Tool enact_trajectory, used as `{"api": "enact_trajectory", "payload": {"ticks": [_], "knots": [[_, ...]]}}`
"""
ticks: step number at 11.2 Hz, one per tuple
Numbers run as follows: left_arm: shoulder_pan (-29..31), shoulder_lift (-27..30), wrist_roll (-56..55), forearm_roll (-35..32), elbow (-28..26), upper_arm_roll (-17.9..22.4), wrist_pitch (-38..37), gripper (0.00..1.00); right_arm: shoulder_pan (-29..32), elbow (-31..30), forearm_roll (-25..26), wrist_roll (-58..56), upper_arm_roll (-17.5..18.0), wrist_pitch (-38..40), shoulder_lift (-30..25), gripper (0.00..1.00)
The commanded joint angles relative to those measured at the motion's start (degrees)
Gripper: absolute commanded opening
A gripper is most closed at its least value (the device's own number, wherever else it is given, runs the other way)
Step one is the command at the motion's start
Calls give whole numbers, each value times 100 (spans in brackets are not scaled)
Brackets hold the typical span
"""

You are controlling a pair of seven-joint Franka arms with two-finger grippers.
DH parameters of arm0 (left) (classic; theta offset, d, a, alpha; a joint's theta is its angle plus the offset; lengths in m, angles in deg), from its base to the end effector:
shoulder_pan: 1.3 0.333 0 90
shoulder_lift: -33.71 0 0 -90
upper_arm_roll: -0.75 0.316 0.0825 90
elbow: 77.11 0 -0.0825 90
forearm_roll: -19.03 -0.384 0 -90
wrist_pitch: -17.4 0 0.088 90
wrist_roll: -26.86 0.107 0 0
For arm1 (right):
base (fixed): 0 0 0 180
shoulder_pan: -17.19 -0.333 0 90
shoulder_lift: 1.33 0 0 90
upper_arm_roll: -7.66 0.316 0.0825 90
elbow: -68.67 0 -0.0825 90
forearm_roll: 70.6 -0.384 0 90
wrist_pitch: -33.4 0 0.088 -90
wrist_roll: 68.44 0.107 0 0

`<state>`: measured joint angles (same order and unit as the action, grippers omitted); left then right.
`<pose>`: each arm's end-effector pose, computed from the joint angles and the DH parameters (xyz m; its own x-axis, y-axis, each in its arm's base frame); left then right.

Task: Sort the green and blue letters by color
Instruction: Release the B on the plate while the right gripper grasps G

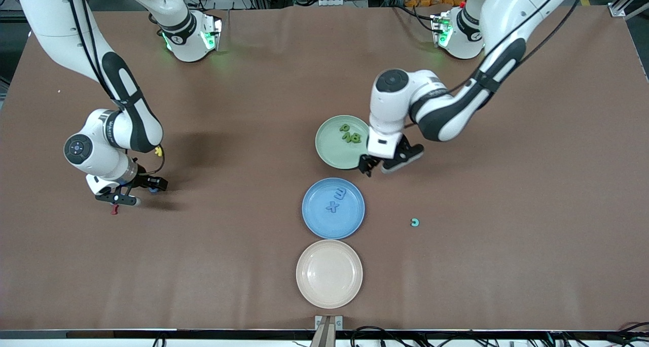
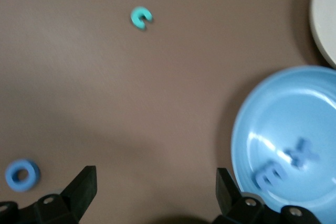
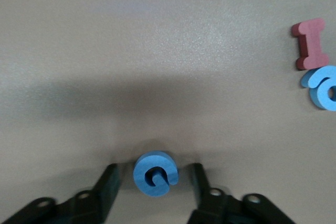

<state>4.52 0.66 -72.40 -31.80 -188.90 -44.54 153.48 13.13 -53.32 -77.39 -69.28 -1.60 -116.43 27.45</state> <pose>0.5010 -0.3683 0.2626 0.8438 0.4809 0.2381 0.4759 -0.8756 0.0822 0.5684 -0.0558 0.1708 0.9873 -0.1589 -0.0062 -0.1588 -0.9871 0.0187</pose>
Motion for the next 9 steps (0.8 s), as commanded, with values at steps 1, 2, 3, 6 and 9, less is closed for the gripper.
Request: {"api": "enact_trajectory", "payload": {"ticks": [1,2,3,6,9], "knots": [[444,43,730,607,341,108,-299,100,168,-159,126,66,153,-37,-206,38],[725,87,1072,869,612,90,-658,100,159,-150,117,75,162,-37,-206,34],[971,87,1580,1255,1015,90,-983,100,159,-141,117,92,162,-37,-206,32],[1692,271,2866,1882,1353,64,-1531,100,98,51,108,110,162,50,-214,21],[2290,465,3315,2277,1371,-190,-1821,100,-357,586,-294,723,153,567,-206,20]]}}
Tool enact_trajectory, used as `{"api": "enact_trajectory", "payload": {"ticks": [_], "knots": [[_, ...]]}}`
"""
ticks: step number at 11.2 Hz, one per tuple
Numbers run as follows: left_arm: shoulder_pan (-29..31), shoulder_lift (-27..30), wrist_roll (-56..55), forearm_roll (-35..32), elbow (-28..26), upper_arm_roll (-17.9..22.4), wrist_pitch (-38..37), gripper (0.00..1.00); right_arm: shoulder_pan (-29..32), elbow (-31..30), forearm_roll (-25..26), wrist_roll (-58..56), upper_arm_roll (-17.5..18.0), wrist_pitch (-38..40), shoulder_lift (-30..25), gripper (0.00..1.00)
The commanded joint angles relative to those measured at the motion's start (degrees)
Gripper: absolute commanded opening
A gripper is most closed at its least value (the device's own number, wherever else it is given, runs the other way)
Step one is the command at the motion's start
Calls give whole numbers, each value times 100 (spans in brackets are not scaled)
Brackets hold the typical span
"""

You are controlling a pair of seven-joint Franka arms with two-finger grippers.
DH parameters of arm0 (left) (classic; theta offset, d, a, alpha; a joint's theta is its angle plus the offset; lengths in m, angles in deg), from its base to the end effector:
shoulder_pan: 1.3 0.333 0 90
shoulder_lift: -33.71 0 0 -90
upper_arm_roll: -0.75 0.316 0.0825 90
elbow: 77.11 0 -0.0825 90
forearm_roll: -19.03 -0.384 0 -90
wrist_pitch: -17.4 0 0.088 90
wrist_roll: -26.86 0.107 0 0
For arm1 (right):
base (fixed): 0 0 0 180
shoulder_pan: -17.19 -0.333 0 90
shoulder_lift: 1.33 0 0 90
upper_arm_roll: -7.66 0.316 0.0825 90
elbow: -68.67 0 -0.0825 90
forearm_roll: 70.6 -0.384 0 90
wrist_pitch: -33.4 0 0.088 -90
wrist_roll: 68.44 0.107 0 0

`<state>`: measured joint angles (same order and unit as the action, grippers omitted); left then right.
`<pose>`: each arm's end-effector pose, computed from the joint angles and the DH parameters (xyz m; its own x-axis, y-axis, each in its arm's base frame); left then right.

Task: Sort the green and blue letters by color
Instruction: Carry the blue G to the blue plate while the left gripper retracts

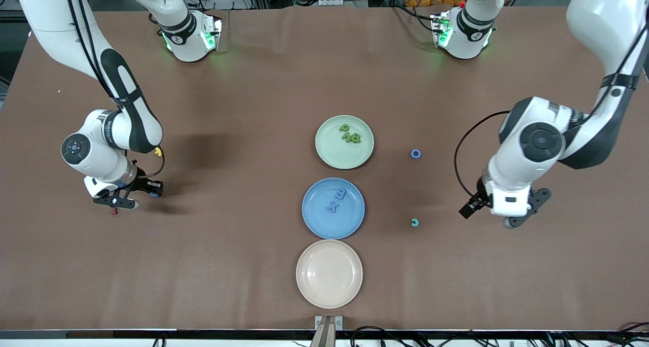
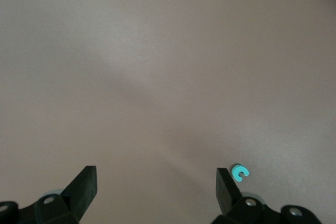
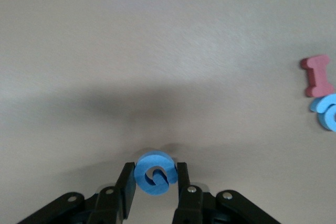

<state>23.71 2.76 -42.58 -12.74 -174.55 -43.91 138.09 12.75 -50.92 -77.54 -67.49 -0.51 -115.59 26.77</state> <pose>0.6502 -0.1410 0.3553 0.7779 0.6165 0.1215 0.6216 -0.7833 -0.0048 0.5862 -0.0405 0.1904 0.9856 -0.1662 0.0304 -0.1663 -0.9861 0.0011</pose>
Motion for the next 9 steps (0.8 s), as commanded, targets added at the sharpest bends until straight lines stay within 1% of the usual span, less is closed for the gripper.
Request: {"api": "enact_trajectory", "payload": {"ticks": [1,2,3,4,5,6,7,8,9], "knots": [[382,369,648,538,-73,-133,-291,100,-590,531,-525,799,44,616,-112,20],[164,544,938,853,-73,321,-291,100,-863,672,-762,1071,44,626,-86,20],[-438,825,1341,1352,-81,1100,-291,100,-1161,813,-921,1335,44,626,-68,20],[-1027,1149,1894,1896,-151,1978,-291,100,-1504,1023,-984,1520,35,635,-24,20],[-1294,1422,2543,2311,-317,2491,-291,100,-1855,1295,-1149,1644,26,635,124,20],[-1349,1730,3159,2576,-528,2775,-291,100,-2198,1663,-1473,1715,26,635,317,20],[-1437,1994,3504,2692,-669,2969,-317,100,-2497,1997,-1781,1724,18,635,493,20],[-1577,2240,3690,2719,-714,3162,-552,100,-2779,2375,-2010,1724,9,626,695,20],[-1595,2495,3831,2719,-706,3190,-877,100,-3025,2761,-2213,1724,-35,600,923,20]]}}
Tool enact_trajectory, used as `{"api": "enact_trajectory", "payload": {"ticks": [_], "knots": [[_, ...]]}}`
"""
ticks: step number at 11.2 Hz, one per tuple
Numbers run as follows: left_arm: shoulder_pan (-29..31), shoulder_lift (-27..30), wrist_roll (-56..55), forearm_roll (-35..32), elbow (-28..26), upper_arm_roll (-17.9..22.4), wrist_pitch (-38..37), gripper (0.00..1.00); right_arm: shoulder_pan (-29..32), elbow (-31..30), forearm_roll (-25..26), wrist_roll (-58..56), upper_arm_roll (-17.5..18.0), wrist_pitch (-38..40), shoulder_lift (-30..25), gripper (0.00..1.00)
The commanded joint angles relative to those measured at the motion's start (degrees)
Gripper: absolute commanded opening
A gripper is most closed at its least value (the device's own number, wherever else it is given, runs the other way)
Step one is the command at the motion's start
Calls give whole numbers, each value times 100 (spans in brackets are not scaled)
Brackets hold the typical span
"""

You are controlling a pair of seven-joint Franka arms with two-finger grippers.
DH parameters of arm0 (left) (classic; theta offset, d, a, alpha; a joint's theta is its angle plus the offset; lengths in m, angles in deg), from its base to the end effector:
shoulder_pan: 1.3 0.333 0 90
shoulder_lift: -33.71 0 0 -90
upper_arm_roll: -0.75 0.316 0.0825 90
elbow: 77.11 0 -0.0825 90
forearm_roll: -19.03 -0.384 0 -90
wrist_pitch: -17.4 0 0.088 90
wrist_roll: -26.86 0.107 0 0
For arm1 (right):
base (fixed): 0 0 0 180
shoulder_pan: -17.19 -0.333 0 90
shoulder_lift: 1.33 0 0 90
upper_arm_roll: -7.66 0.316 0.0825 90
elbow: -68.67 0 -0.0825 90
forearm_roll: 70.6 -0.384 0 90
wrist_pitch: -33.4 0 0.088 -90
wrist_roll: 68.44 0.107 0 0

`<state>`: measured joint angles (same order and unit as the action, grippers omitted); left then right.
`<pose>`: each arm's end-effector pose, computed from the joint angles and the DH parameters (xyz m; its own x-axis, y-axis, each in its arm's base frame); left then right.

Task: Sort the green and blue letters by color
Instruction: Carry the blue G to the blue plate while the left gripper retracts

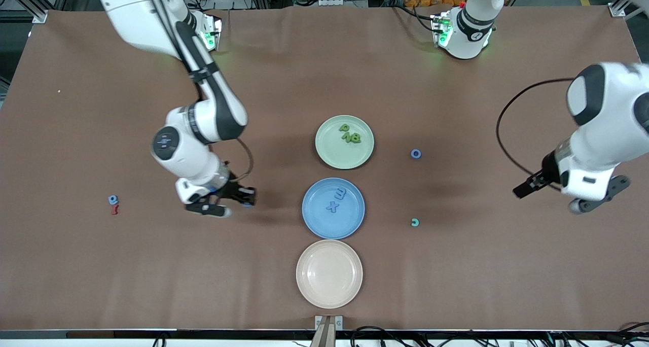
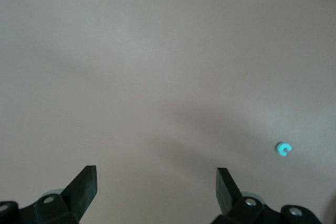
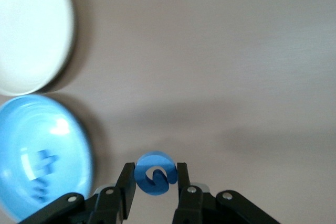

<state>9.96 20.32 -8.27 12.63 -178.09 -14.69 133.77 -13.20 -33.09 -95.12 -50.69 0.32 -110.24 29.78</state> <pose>0.6277 -0.0286 0.4390 0.8757 0.4793 0.0588 0.4806 -0.8769 -0.0081 0.6215 0.2703 0.2738 0.9741 -0.2127 0.0767 -0.1836 -0.9419 -0.2812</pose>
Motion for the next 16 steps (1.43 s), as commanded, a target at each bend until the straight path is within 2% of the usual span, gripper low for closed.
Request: {"api": "enact_trajectory", "payload": {"ticks": [1,2,4,5,10,12,13,14,16], "knots": [[-237,985,489,191,-343,278,-692,100,-607,1269,-666,62,-118,30,807,20],[-316,1205,698,217,-334,408,-886,100,-766,1507,-764,53,-127,12,922,20],[-1008,1653,1234,507,-325,1258,-1115,100,-1100,1903,-843,62,-170,-154,1159,20],[-1124,1821,1385,620,-317,1454,-1212,100,-1284,2070,-983,53,-231,-355,1326,20],[-1143,1989,1912,674,-10,1499,-1405,100,-1576,2301,-1055,62,-232,-744,1705,20],[-1081,1701,3112,675,716,1491,-2350,100,-1646,2301,-1055,62,-215,-884,1776,20],[-1064,1577,3283,692,1060,1491,-2721,100,-1646,2292,-1046,62,-215,-893,1785,66],[-1081,1576,3293,692,1098,1491,-2785,100,-1655,2266,-1037,10,-223,-894,1802,100],[-1134,1585,3285,701,1098,1447,-2838,100,-1638,2239,-976,-26,-223,-876,1794,100]]}}
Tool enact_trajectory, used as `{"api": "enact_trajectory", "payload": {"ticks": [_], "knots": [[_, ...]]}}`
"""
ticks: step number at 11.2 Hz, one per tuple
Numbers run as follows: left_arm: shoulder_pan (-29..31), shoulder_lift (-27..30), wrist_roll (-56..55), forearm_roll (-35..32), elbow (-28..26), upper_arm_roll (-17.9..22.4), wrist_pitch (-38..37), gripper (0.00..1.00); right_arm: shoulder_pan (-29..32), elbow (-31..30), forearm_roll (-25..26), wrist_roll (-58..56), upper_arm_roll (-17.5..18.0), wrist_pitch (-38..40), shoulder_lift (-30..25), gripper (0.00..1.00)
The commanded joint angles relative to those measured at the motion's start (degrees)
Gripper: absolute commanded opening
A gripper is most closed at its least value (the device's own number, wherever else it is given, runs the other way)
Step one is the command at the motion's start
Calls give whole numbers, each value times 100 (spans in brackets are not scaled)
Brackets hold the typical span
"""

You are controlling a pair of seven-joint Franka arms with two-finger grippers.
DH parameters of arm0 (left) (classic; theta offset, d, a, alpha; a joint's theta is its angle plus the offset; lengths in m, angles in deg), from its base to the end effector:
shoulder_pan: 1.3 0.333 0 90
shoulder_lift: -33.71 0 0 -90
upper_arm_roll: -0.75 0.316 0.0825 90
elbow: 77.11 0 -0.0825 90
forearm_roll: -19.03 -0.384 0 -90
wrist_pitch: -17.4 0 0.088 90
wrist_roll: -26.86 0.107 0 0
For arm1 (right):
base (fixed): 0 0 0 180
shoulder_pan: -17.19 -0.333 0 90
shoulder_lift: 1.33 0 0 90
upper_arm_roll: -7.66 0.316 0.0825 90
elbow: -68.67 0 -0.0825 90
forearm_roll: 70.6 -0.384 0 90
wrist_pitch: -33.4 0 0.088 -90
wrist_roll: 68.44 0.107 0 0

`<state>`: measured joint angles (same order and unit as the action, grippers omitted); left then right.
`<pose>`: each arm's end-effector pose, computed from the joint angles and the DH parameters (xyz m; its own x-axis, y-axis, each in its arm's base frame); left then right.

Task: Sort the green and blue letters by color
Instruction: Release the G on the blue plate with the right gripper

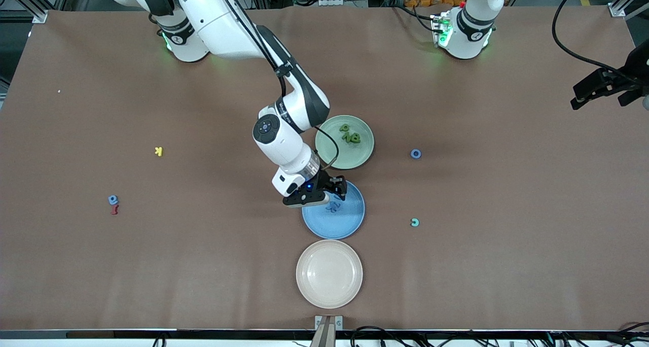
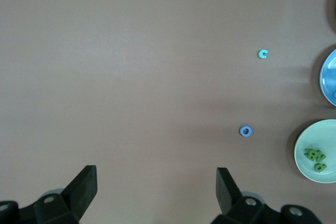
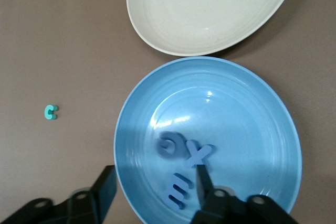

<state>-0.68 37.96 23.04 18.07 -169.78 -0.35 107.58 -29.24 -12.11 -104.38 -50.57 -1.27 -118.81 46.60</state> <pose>0.5317 -0.0031 0.6431 0.9978 0.0582 0.0318 0.0587 -0.9981 -0.0161 0.5967 0.4747 0.2480 0.9703 -0.0961 0.2220 0.0078 -0.9047 -0.4259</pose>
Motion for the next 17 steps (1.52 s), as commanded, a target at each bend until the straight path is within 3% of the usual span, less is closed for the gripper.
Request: {"api": "enact_trajectory", "payload": {"ticks": [1,4,7,13,17], "knots": [[-88,-144,144,157,267,-4,-272,100,-7,141,-50,-47,-65,16,76,100],[-97,-135,56,148,302,-224,-290,100,474,-121,38,-686,-65,410,-169,100],[-36,-126,65,148,302,-312,-290,100,1335,-832,230,-1976,-39,710,-678,100],[-9,-179,126,157,399,-277,-290,100,3137,-1185,1881,-3823,110,1773,-1197,100],[-18,-161,109,306,373,-277,-299,100,4394,-1668,2436,-5703,120,1888,-1567,100]]}}
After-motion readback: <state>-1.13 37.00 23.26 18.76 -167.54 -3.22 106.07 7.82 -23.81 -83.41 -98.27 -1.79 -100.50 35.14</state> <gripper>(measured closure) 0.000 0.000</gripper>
